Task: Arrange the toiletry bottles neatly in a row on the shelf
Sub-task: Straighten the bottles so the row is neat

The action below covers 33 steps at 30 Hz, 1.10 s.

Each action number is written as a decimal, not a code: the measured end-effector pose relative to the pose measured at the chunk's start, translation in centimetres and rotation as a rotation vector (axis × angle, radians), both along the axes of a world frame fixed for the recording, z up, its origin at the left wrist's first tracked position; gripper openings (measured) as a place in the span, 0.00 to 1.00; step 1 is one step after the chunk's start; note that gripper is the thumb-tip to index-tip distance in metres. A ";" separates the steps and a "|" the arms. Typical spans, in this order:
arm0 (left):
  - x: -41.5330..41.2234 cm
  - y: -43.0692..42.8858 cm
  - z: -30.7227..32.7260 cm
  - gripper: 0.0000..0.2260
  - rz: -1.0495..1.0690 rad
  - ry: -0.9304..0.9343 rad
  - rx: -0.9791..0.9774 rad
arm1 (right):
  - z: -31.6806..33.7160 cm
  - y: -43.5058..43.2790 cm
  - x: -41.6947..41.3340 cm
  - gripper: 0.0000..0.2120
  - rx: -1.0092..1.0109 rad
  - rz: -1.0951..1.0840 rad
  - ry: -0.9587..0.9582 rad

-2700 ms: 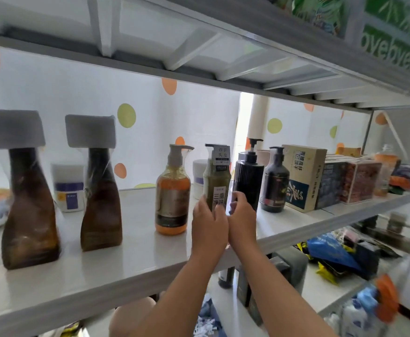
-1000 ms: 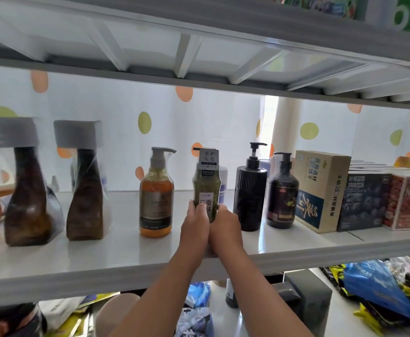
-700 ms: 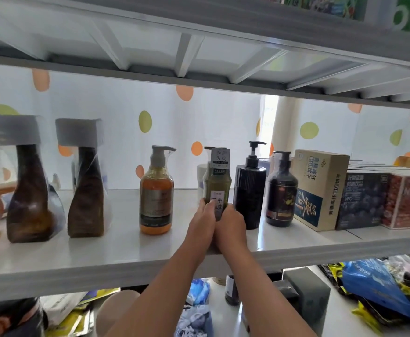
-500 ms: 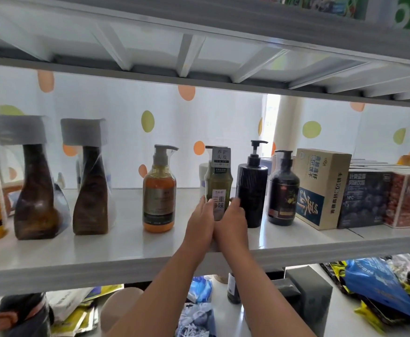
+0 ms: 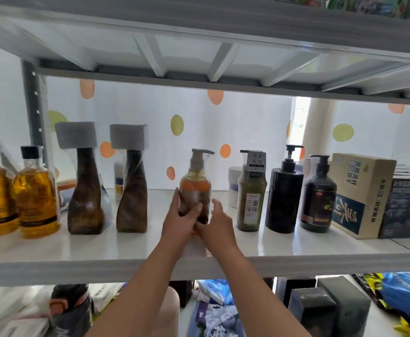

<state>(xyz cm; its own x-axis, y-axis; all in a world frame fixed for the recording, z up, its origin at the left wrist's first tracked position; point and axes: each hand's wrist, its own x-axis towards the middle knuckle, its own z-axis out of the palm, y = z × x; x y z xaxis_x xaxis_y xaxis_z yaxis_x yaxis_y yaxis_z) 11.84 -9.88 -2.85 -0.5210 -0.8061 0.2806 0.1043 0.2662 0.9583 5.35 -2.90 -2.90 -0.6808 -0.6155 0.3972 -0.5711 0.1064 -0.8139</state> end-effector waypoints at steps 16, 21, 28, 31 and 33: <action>-2.2 1.6 -0.4 0.33 -0.019 -0.085 -0.090 | -1.5 0.6 -1.4 0.18 -0.090 -0.160 -0.010; -2.3 1.8 -0.4 0.32 -0.011 -0.085 -0.130 | -1.8 0.4 -1.8 0.22 -0.101 -0.156 -0.027; -2.2 1.8 -0.3 0.32 0.000 -0.097 -0.129 | -2.0 0.0 -2.1 0.27 -0.100 -0.148 -0.042; -1.4 1.8 -0.4 0.31 0.001 -0.125 -0.151 | -1.7 0.1 -1.6 0.30 -0.103 -0.168 -0.045; 0.2 1.4 -0.4 0.29 0.038 -0.119 -0.177 | -1.4 0.2 -0.5 0.29 -0.147 -0.190 -0.032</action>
<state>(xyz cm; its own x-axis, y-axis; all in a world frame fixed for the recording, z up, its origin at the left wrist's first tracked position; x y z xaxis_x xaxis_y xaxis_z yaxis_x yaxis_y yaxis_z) 12.06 -8.52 -3.29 -0.5289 -0.7695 0.3579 -0.0197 0.4327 0.9013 4.87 -2.73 -4.30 -0.7927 -0.4121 0.4493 -0.5255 0.0883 -0.8462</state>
